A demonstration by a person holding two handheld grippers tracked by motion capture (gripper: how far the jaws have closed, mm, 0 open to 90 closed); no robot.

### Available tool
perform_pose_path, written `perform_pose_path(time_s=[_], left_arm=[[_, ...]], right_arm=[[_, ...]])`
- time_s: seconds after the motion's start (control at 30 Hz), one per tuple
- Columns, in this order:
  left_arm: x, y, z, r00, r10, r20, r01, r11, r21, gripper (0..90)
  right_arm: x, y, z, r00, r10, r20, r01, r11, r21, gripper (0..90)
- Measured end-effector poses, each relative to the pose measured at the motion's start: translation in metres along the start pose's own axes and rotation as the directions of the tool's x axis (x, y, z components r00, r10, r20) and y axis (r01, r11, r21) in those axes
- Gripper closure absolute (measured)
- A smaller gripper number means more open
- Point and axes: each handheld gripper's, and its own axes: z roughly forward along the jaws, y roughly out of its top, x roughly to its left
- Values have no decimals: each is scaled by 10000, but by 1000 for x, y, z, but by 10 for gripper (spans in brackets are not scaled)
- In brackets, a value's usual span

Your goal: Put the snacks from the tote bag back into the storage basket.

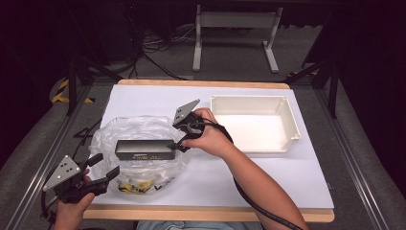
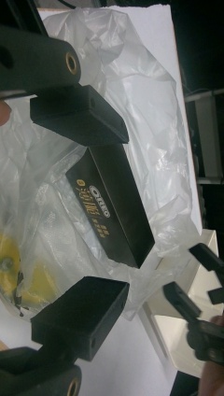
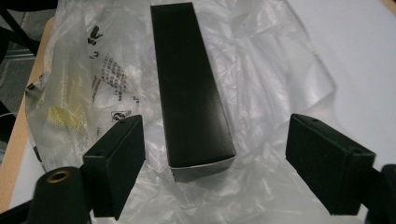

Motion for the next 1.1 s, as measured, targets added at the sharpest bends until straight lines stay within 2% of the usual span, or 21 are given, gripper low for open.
perform_pose_path(time_s=[0.07, 0.13, 0.37, 0.8, 1.1], left_arm=[[0, 0, -1, 10000, -43, -47, 43, 10000, -6, 250], [0, 0, 0, 10000, -39, -37, 39, 10000, -7, 250], [1, -1, 0, 10000, -43, -82, 42, 10000, -39, 250], [1, -2, 3, 10000, -69, -43, 70, 10000, 55, 240], [1, -2, 3, 10000, -51, -41, 51, 10000, 47, 240]], right_arm=[[0, -3, 8, 9998, -70, -164, 67, 9999, -160, 203], [1, -5, 15, 9995, -180, -277, 178, 9998, -74, 214], [1, -9, 27, 9987, -192, -466, 185, 9997, -155, 236], [0, -14, 47, 9980, -52, -635, 70, 9996, 289, 214], [-1, -14, 58, 9968, -140, -781, 191, 9977, 645, 225]])
